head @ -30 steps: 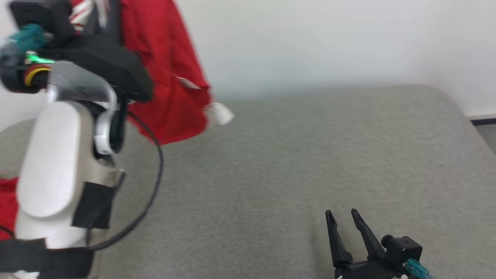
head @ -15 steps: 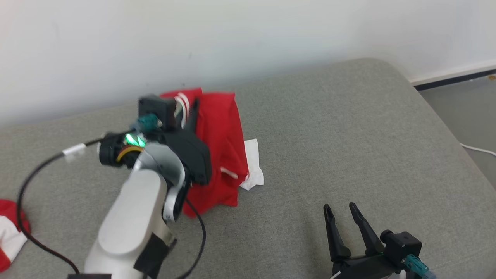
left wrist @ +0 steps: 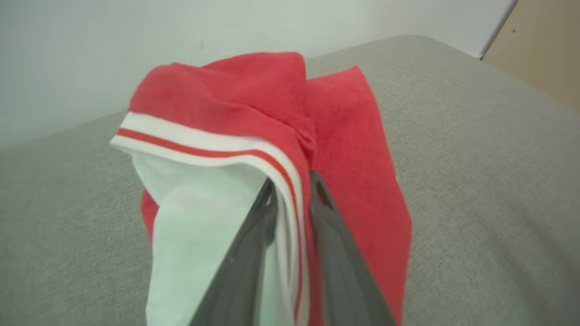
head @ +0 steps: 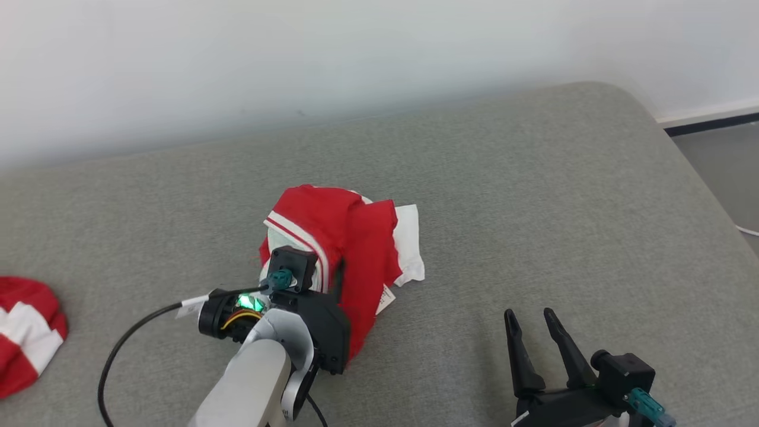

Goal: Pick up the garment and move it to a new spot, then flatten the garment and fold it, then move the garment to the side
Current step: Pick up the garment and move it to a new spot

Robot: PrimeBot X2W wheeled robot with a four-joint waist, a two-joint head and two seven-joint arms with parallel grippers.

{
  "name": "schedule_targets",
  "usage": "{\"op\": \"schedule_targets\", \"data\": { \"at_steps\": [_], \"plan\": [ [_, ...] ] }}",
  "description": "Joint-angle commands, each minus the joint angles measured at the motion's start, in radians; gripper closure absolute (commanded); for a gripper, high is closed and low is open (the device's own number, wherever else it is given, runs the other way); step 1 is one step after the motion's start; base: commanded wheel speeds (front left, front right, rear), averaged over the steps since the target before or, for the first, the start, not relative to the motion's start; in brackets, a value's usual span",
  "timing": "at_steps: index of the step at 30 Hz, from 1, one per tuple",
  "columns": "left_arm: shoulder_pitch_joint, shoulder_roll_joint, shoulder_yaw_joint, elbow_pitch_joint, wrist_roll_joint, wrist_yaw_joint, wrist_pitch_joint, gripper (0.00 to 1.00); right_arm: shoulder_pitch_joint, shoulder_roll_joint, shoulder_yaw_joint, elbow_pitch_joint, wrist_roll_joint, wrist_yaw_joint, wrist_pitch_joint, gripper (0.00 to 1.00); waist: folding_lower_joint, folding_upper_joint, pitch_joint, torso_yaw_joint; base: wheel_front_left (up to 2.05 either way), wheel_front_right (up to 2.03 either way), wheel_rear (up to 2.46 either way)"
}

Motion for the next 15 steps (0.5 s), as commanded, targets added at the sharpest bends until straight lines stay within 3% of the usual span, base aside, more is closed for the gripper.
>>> {"op": "schedule_targets", "data": {
  "at_steps": [1,7,15],
  "plan": [
    [0.024,-0.001,-0.003,0.0,-0.018,0.007,-0.024,0.0,0.005,0.001,0.0,0.004,-0.008,-0.002,-0.005,0.0,0.0,-0.0001,-0.015,0.034,0.0,0.0,0.0],
    [0.08,-0.002,-0.003,-0.06,-0.041,0.03,-0.157,0.0,0.026,0.001,-0.02,0.008,-0.018,-0.002,-0.005,0.0,0.0,-0.0001,-0.047,0.07,0.0,0.0,0.0],
    [0.206,0.045,0.039,-0.189,-0.024,0.083,-0.3,0.0,0.065,0.001,-0.048,-0.007,-0.024,-0.002,-0.005,0.0,0.0,-0.0001,-0.082,0.11,0.0,0.0,0.0]
  ]
}}
